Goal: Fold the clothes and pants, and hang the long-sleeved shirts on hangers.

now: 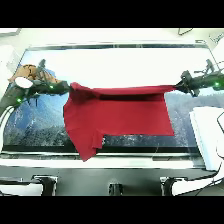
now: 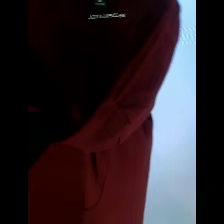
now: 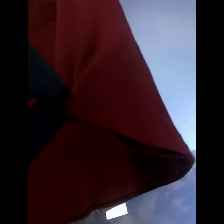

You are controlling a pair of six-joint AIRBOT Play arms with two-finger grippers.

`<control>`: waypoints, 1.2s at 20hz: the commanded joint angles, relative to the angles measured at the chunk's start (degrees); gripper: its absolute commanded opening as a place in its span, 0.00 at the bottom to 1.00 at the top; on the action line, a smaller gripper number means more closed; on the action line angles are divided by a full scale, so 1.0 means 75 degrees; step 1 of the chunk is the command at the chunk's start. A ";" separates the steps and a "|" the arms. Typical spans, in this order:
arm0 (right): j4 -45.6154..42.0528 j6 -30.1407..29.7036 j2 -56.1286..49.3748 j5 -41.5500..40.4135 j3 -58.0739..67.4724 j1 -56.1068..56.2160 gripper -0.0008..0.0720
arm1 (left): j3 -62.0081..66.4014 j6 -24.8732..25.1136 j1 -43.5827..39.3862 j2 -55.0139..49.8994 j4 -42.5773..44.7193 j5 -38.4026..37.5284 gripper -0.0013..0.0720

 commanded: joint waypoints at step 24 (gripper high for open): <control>-0.2973 -0.0475 0.0968 0.2570 -0.1620 -0.0761 0.93 | -0.3150 -0.0050 0.1556 -0.0157 0.0364 -0.2789 0.71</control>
